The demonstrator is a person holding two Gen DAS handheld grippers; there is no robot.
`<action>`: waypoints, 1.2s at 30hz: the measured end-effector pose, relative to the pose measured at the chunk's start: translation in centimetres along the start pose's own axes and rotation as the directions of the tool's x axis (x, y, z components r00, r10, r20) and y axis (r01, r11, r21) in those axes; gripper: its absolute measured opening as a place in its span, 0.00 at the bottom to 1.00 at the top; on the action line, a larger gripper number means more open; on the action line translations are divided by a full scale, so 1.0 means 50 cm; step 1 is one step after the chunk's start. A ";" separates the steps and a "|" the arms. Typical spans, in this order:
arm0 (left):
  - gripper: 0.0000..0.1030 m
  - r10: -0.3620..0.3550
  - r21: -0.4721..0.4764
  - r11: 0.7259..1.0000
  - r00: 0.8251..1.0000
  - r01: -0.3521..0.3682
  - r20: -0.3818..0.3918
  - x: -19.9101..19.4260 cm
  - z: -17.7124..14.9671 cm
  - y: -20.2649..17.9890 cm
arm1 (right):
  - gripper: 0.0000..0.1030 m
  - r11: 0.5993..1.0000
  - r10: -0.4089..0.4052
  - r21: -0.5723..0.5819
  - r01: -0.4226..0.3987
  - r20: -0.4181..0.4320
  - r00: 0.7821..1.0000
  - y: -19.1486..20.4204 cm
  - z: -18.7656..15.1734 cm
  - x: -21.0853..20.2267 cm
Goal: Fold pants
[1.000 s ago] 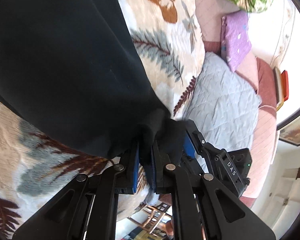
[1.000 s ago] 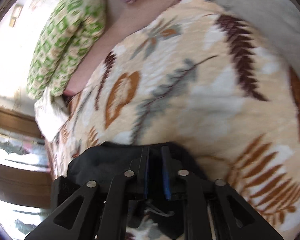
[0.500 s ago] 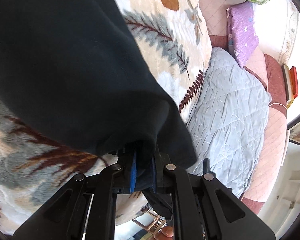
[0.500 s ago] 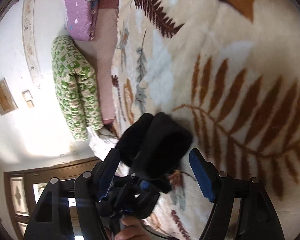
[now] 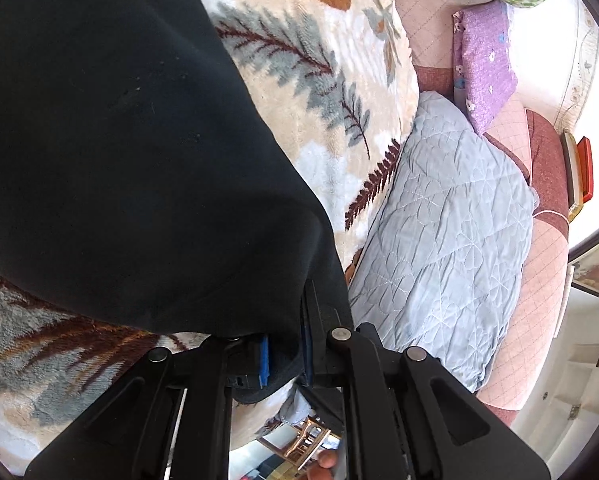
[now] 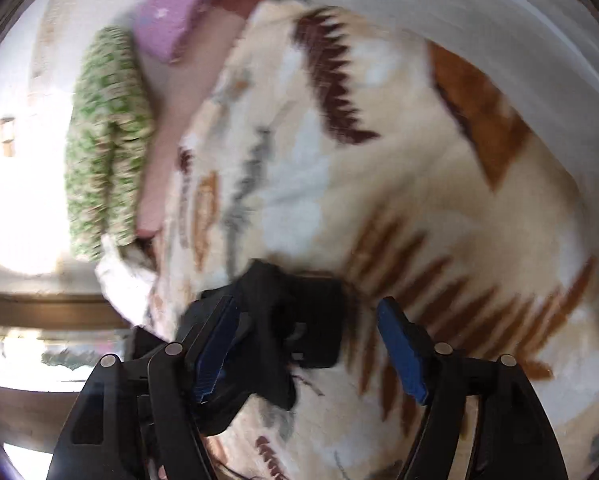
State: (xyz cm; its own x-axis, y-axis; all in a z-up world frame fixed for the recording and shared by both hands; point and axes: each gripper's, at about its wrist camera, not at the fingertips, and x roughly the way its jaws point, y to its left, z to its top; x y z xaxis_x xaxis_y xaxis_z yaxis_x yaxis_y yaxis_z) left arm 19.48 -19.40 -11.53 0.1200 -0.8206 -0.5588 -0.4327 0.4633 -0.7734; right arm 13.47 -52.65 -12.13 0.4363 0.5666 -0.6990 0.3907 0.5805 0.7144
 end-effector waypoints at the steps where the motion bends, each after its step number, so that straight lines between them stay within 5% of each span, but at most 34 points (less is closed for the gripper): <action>1: 0.08 -0.002 -0.004 1.000 1.000 0.002 -0.001 -0.001 0.000 0.003 | 0.72 1.000 0.027 0.015 -0.027 -0.009 1.000 -0.010 -0.002 0.007; 5: 0.08 -0.010 -0.024 1.000 1.000 0.009 -0.021 -0.001 -0.002 0.010 | 0.65 0.965 0.227 0.147 -0.216 -0.059 0.972 -0.047 -0.006 0.065; 6: 0.08 -0.018 -0.037 0.999 0.999 0.017 -0.027 -0.002 -0.002 0.012 | 0.54 0.967 0.224 0.132 -0.216 -0.049 0.973 -0.045 -0.005 0.074; 7: 0.08 -0.033 -0.049 0.998 0.999 0.031 -0.036 -0.001 -0.002 0.012 | 0.19 0.971 0.223 0.098 -0.218 -0.044 0.974 -0.036 -0.001 0.076; 9: 0.08 -0.055 -0.043 0.998 0.997 0.053 -0.046 0.007 -0.007 0.001 | 0.11 0.985 0.162 -0.053 -0.163 -0.015 0.987 0.020 0.001 0.065; 12: 0.09 -0.044 0.003 0.999 0.998 0.044 -0.038 0.022 -0.014 -0.017 | 0.10 0.918 -0.010 -0.392 0.064 0.138 0.990 0.139 -0.021 0.011; 14: 0.09 -0.007 0.016 1.000 0.999 0.008 -0.045 0.038 -0.016 -0.014 | 0.09 0.757 -0.158 -0.571 0.319 0.313 0.936 0.198 -0.056 0.006; 15: 0.09 0.005 0.017 1.000 0.999 -0.004 -0.051 0.043 -0.015 -0.010 | 0.09 0.692 -0.207 -0.613 0.381 0.338 0.918 0.202 -0.064 0.022; 17: 0.09 0.013 0.029 1.000 0.998 -0.012 -0.059 0.042 -0.016 -0.001 | 0.14 0.640 -0.346 -0.606 0.473 0.322 0.881 0.165 -0.054 0.070; 19: 0.09 0.008 0.080 0.997 0.999 -0.005 -0.039 0.017 -0.018 -0.007 | 0.19 0.700 -0.364 -0.543 0.464 0.287 0.886 0.114 -0.036 0.066; 21: 0.09 0.015 0.131 0.991 1.000 -0.013 -0.012 -0.011 -0.022 -0.015 | 0.20 0.843 -0.250 -0.411 0.347 0.271 0.929 0.068 -0.011 0.007; 23: 0.10 0.013 0.158 0.987 1.000 -0.017 0.026 -0.037 -0.028 -0.017 | 0.32 0.926 -0.122 -0.324 0.195 0.231 0.965 0.039 0.001 -0.037; 25: 0.16 0.008 0.164 0.986 0.999 -0.013 0.031 -0.044 -0.030 -0.018 | 0.41 0.947 -0.037 -0.312 0.072 0.117 0.992 0.027 -0.008 -0.038; 29: 0.16 0.026 0.153 0.988 0.999 -0.029 0.025 -0.039 -0.035 -0.011 | 0.41 0.983 -0.001 -0.185 0.002 0.005 1.000 0.005 -0.028 0.013; 34: 0.16 0.045 0.150 0.987 0.998 -0.053 0.051 -0.054 -0.051 0.006 | 0.41 0.990 0.073 -0.119 -0.074 -0.015 0.997 -0.002 -0.037 0.053; 36: 0.16 0.062 0.149 0.986 0.995 -0.073 0.079 -0.064 -0.061 0.012 | 0.25 0.989 0.058 -0.136 -0.061 -0.024 0.998 0.009 -0.038 0.065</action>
State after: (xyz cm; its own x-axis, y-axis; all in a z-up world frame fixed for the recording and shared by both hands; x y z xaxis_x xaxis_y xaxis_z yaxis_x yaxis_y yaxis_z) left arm 16.13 -17.54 -9.30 0.1634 -0.7615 -0.6272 -0.3025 0.5665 -0.7666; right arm 13.55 -49.45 -14.15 0.4386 0.6134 -0.6568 0.2492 0.6191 0.7447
